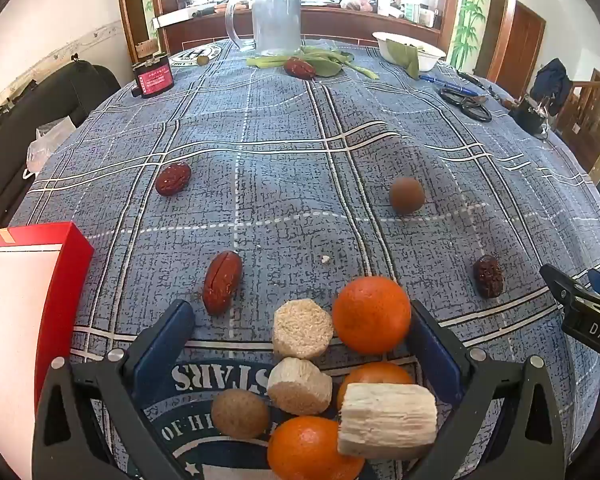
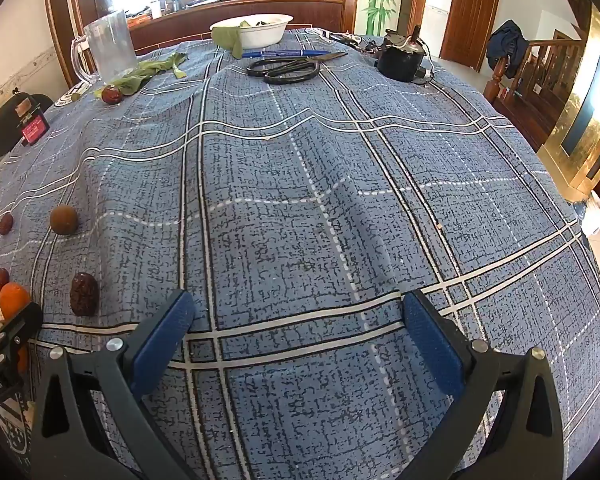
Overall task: Organize fruits
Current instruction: 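Move both tools toward the pile of oranges and beige cubes, then close the right gripper on an orange while the left gripper grasps another orange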
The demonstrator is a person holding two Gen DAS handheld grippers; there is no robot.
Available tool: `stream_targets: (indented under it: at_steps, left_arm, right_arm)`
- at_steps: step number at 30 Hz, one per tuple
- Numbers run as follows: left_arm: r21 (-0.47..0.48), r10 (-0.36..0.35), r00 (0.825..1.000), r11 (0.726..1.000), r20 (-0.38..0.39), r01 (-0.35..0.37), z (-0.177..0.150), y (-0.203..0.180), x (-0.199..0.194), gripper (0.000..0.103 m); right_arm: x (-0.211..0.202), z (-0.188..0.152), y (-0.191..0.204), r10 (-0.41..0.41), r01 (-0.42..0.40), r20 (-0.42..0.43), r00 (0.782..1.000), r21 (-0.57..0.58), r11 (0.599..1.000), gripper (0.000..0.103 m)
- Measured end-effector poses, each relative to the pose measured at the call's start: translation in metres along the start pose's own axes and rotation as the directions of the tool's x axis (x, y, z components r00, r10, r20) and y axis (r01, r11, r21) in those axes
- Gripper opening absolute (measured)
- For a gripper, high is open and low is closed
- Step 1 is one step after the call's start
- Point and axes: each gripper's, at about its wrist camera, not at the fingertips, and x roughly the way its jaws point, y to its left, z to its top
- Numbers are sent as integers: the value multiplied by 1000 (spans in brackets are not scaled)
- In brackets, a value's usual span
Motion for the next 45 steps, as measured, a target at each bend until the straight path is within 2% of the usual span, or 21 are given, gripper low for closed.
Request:
stream_targets:
  at_steps: [14, 16, 18, 20, 23, 25, 27, 28, 33, 37, 42, 45]
  left_arm:
    - [15, -12, 1000, 1000, -8, 12, -1, 0, -2, 102]
    - [30, -22, 999, 999, -38, 23, -5, 3, -8, 102]
    - [19, -34, 999, 999, -18, 34, -10, 12, -27, 102]
    - [37, -1, 999, 999, 43, 0, -14, 19, -51, 102]
    - [63, 110, 986, 991, 129, -119, -25, 37, -90, 102]
    - [48, 136, 977, 988, 162, -145, -32, 51, -104, 102]
    - [23, 134, 977, 990, 168, -140, -39, 69, -113, 102]
    - [13, 129, 978, 991, 166, -133, -43, 74, -115, 102]
    - [17, 80, 984, 996, 159, -84, -64, 87, -125, 102]
    - [39, 48, 982, 998, 182, -56, -70, 82, -136, 102]
    - [80, -4, 984, 997, 177, -11, -68, 68, -132, 101]
    - [95, -27, 988, 995, 153, 12, -68, 62, -124, 89]
  right_arm:
    - [1, -4, -1, 0, 0, 1, 1000, 1, 1000, 103]
    - [2, -4, -1, -1, 1, -3, 1000, 1, 1000, 103]
    - [2, -2, -2, 16, -17, -36, 999, -16, 1000, 103]
    - [2, 3, 4, 60, -65, -91, 994, -46, 997, 103]
    - [-22, 11, 11, 114, -114, -6, 993, -46, 992, 103]
    - [-40, 15, 21, 197, -195, 21, 980, -65, 979, 103]
    - [-54, 19, 42, 309, -307, 6, 951, -102, 946, 103]
    - [-57, 20, 52, 341, -339, -7, 940, -121, 933, 103]
    - [-61, 15, 102, 444, -451, -82, 892, -212, 867, 103]
    - [-57, 8, 116, 502, -516, -116, 857, -203, 833, 100]
    - [-49, 10, 124, 545, -563, -143, 826, -172, 808, 81]
    - [-42, 12, 130, 560, -583, -170, 811, -152, 798, 71]
